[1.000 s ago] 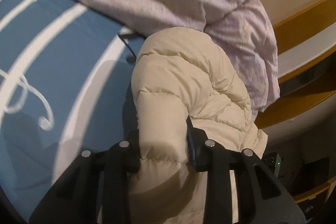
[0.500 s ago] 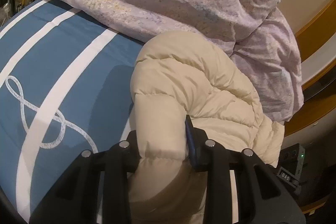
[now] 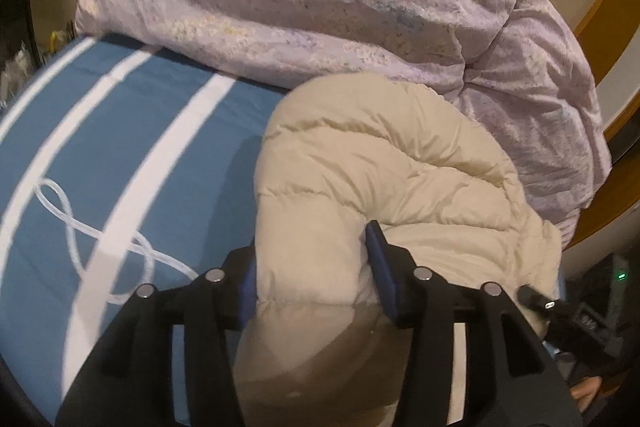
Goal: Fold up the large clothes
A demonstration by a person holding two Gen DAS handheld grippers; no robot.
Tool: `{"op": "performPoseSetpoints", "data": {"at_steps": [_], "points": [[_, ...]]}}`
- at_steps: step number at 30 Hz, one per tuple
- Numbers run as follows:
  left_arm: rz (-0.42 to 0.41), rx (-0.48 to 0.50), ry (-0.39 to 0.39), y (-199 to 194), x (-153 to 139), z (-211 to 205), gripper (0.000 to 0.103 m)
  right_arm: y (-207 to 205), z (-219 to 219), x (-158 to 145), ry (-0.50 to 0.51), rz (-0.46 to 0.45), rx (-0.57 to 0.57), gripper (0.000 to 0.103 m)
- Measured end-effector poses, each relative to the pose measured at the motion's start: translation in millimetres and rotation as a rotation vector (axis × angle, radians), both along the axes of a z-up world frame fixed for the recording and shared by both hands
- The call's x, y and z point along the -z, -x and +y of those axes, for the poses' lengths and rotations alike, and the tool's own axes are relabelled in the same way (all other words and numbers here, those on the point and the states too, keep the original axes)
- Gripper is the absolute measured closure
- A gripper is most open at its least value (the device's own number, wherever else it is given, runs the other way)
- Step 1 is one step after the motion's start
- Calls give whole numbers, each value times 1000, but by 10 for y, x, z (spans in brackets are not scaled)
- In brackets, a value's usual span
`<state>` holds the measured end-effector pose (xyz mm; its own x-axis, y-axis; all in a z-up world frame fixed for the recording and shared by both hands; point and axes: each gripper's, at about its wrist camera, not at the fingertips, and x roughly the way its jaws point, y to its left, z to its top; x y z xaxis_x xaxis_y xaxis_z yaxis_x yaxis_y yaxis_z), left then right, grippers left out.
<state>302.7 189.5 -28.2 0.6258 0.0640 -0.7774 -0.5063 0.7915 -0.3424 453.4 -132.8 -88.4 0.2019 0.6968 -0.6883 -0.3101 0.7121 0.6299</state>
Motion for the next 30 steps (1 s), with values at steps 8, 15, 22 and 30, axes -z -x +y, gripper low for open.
{"op": "performPoseSetpoints", "data": {"at_steps": [8, 15, 22, 30], "points": [[-14, 2, -212, 51, -343, -98, 28, -18, -290, -299, 126, -232, 94, 33], [-7, 62, -337, -60, -475, -355, 21, 221, 153, -489, 165, -388, -11, 34], [16, 103, -358, -128, -398, -495, 21, 355, 311, -375, 210, -408, -68, 36], [61, 133, -381, -197, -203, -556, 21, 329, 342, -191, 268, -396, -67, 36]]}}
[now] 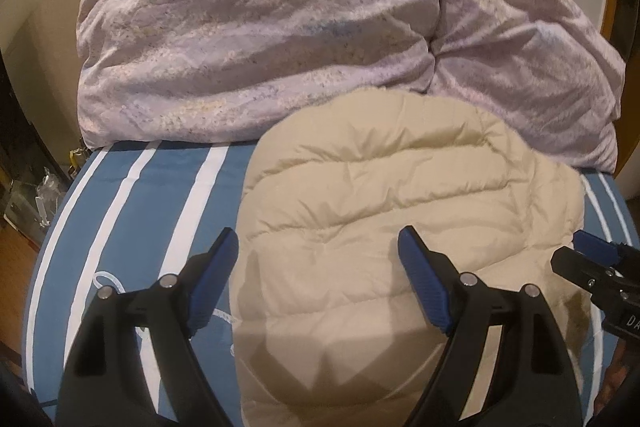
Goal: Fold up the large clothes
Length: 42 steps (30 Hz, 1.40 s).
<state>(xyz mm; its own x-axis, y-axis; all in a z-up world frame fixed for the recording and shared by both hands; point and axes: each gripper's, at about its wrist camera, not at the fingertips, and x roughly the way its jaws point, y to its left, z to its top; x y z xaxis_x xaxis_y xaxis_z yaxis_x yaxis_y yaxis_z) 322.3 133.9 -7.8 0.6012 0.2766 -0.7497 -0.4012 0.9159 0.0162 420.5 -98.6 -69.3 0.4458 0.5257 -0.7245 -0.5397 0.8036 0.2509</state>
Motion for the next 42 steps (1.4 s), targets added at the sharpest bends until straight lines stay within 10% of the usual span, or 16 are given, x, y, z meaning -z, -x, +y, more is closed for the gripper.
{"op": "performPoseSetpoints", "data": {"at_steps": [42], "points": [[53, -7, 27, -207, 626, 116, 6, -83, 81, 457, 70, -5, 17, 35]]}}
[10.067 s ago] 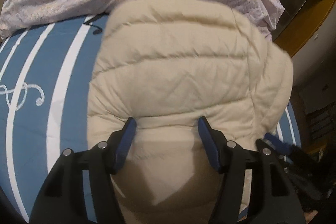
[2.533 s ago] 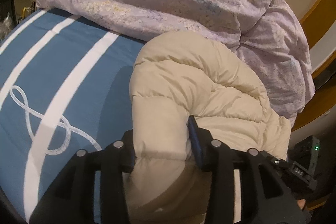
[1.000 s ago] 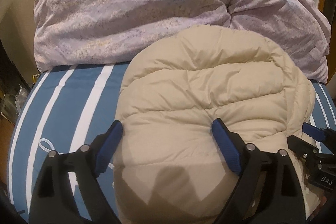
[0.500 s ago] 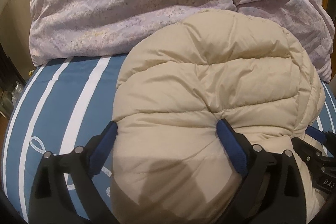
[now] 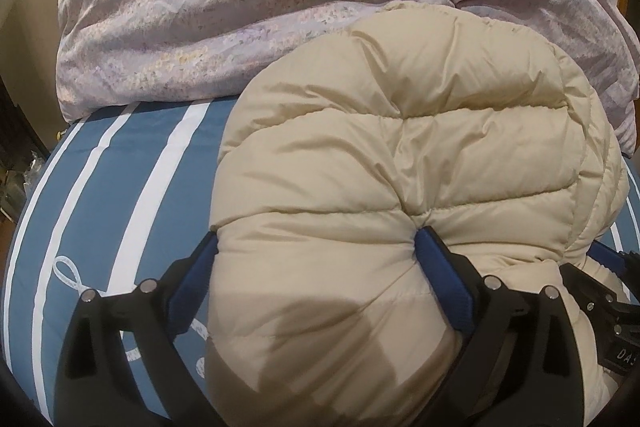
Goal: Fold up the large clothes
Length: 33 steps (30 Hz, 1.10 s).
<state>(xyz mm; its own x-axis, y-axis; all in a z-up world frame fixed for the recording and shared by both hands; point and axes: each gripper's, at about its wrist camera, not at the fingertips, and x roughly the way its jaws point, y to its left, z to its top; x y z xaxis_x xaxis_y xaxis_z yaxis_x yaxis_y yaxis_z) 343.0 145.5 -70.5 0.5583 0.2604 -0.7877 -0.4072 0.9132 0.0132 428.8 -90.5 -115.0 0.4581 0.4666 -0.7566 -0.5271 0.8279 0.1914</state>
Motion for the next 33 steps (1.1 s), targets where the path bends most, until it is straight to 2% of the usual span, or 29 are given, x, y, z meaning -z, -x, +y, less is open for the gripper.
{"op": "performPoseSetpoints", "data": {"at_steps": [6, 12, 18, 23, 27, 29, 33], "points": [[10, -7, -23, -13, 5, -23, 6, 9, 26, 1, 15, -15, -2, 35], [25, -11, -35, 11, -76, -44, 6, 6, 29, -90, 43, 10, 1, 35], [0, 1, -59, 215, -286, -124, 7, 184, -131, -295, 11, 20, 23, 36], [-33, 14, -43, 454, -397, -132, 7, 452, -321, -394, -28, 14, 32, 37], [-35, 13, -8, 608, -353, -122, 7, 571, -365, -300, -23, 36, 32, 38], [-23, 8, 7, 632, -279, -125, 6, 567, -346, -160, 8, 65, 36, 38], [-7, -7, 30, 609, -176, -128, 6, 484, -348, -18, -5, 103, 60, 38]]}}
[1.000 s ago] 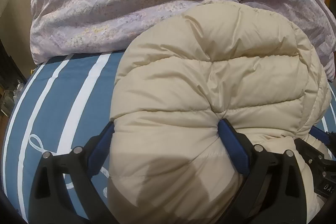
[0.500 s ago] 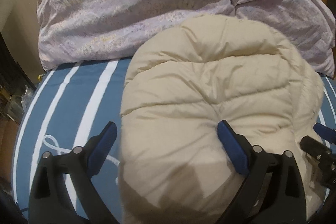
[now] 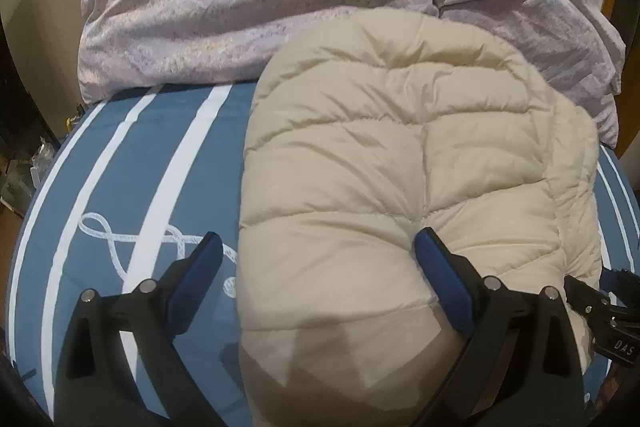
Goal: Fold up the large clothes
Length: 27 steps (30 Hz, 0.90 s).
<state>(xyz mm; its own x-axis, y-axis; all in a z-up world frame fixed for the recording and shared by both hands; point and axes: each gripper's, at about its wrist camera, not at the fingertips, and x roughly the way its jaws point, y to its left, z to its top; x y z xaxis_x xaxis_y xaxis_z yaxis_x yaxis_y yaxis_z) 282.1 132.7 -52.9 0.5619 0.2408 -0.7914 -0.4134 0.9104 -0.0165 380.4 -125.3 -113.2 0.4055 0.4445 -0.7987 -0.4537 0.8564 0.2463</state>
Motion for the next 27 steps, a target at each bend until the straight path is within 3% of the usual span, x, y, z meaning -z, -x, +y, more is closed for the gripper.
{"op": "performPoseSetpoints", "data": {"at_steps": [8, 15, 23, 27], "points": [[-18, -11, 22, 173, -152, -30, 7, 136, -4, -223, 44, -30, 29, 33], [-60, -10, 33, 574, -364, -60, 7, 434, -92, -494, 47, -83, 65, 6], [-90, -14, 91, 1091, -515, -125, 3, 825, -176, -723, 128, -141, 147, 1], [-104, -13, 119, 1338, -563, -171, 3, 1038, -273, -776, 89, -133, 157, 1]]}}
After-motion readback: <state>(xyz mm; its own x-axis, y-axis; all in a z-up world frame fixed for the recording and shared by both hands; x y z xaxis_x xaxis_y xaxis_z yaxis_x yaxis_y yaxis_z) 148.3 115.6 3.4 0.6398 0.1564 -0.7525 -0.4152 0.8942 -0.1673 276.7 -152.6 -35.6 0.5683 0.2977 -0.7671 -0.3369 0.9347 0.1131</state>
